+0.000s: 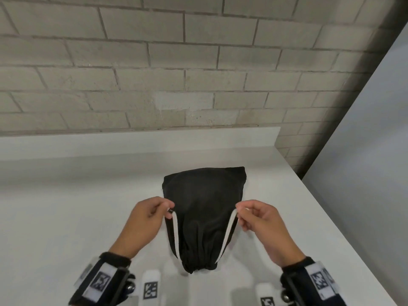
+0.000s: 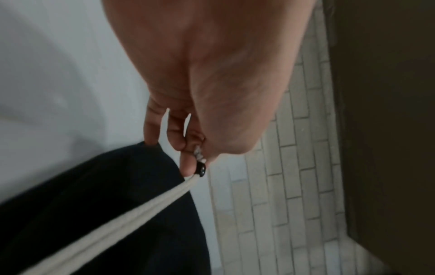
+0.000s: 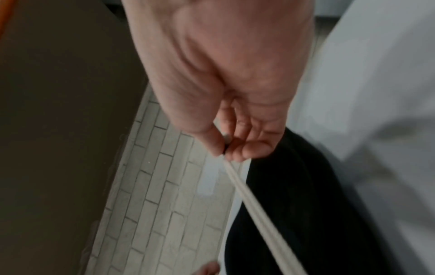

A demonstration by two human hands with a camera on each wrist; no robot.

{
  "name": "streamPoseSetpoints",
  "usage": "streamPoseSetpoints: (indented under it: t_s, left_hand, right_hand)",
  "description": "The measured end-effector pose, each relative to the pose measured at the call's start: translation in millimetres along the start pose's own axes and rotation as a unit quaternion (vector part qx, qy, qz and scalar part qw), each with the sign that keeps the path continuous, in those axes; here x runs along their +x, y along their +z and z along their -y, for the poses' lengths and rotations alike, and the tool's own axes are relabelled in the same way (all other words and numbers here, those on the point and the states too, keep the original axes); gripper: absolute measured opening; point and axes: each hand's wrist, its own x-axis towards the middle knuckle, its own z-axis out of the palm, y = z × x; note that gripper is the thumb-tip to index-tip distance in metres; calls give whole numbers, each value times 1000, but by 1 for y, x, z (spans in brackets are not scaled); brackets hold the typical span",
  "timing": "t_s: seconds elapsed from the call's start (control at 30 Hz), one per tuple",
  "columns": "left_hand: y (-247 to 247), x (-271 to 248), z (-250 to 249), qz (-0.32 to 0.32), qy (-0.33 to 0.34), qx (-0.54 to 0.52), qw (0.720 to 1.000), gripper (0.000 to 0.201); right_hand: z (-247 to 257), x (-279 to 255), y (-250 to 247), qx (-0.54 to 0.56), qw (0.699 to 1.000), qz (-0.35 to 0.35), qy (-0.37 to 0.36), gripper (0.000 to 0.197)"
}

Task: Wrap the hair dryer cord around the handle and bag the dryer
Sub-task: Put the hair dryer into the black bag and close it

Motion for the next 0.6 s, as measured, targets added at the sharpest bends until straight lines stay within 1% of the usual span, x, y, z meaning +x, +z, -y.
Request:
streamPoseSetpoints:
  t_s: [0.03, 0.1, 0.2, 0.27, 0.3, 0.33, 0.37, 0.4, 0.43, 0.47, 0.53, 0.6]
  left_hand:
    - [9, 8, 0, 3, -10, -4, 1000, 22]
    - [25, 20, 5, 3, -23, 0, 1000, 22]
    - [41, 25, 17, 7, -35, 28, 999, 27]
    - [48, 21, 23, 15, -46, 34, 998, 24]
    - [51, 18, 25, 10, -54, 38, 998, 20]
    - [54, 16, 28, -9, -57, 44, 997, 14]
    - [56, 13, 30, -35, -62, 56, 996, 14]
    - [57, 12, 32, -55, -74, 74, 993, 24]
    - [58, 11, 33, -58, -104, 86, 989, 38]
    - [59, 10, 33, -50, -139, 77, 986, 52]
    - [58, 10, 28, -14, -209, 11, 978, 75]
    - [59, 11, 23, 18, -260, -76, 962, 88]
  right_hand:
    - [-3, 8, 10, 7, 1000, -15, 17, 11]
    - [-14, 21, 28, -19, 998, -41, 36, 10]
    - [-31, 29, 45, -82, 993, -84, 24, 8]
    - [-41, 28, 51, -105, 988, -113, 27, 9]
    - [-44, 28, 52, -112, 985, -127, 37, 10]
    - [-47, 28, 52, -114, 982, -143, 47, 14]
    - [-48, 29, 52, -114, 979, -157, 61, 19]
    - [-47, 31, 51, -104, 977, -166, 82, 29]
    - [-46, 32, 51, -84, 976, -163, 113, 42]
    - [-45, 34, 50, -54, 977, -149, 141, 54]
    - [-45, 37, 51, 9, 977, -98, 188, 68]
    - [-51, 42, 54, 45, 974, -50, 217, 78]
